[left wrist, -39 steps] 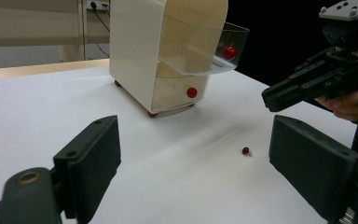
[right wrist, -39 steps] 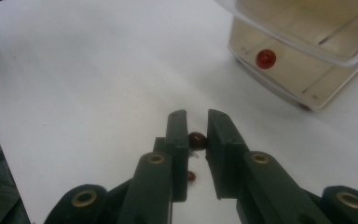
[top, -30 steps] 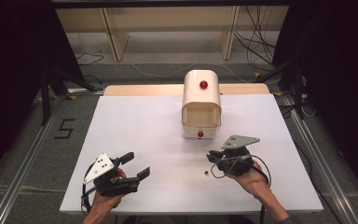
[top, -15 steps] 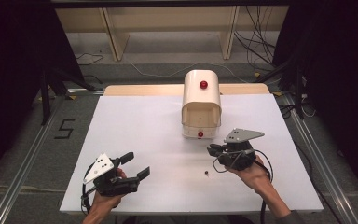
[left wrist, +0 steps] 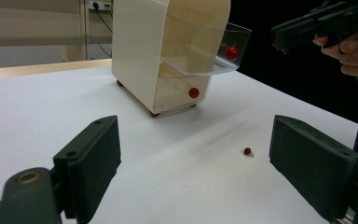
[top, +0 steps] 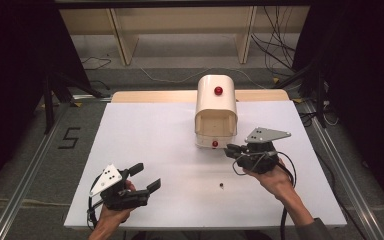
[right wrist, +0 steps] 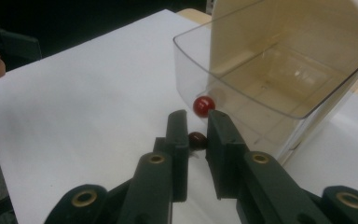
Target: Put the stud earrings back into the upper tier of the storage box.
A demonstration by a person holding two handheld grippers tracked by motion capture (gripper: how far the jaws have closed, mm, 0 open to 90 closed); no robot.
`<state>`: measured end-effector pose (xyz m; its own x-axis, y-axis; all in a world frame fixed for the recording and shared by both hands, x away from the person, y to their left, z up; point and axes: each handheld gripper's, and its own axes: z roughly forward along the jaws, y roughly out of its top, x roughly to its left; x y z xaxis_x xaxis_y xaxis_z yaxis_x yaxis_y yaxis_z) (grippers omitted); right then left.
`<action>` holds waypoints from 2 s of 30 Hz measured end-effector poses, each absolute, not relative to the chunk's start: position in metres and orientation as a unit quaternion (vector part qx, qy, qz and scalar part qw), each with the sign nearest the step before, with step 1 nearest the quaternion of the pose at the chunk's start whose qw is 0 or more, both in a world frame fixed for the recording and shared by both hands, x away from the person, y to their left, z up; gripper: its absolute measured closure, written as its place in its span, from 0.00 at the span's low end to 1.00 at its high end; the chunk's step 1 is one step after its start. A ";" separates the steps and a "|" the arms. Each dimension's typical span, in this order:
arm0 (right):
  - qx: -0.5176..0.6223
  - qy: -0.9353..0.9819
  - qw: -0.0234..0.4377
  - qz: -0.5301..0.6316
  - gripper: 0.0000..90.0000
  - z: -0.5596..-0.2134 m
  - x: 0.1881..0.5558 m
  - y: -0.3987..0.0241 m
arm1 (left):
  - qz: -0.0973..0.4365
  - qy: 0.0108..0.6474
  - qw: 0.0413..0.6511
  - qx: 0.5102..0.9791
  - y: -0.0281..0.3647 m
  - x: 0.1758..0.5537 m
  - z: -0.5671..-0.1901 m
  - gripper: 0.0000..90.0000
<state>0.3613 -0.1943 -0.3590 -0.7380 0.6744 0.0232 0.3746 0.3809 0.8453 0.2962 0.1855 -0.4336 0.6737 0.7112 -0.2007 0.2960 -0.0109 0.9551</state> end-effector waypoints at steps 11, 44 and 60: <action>0.325 0.806 0.175 0.464 0.88 -0.337 0.380 -0.187 | 0.172 0.365 0.601 0.690 0.185 0.297 -0.434 0.18; 0.367 0.805 0.175 0.431 0.73 -0.338 0.428 -0.186 | 0.172 0.366 0.602 0.689 0.185 0.297 -0.434 0.18; 0.320 0.794 0.154 0.493 0.43 -0.340 0.369 -0.196 | 0.167 0.373 0.600 0.688 0.186 0.299 -0.436 0.18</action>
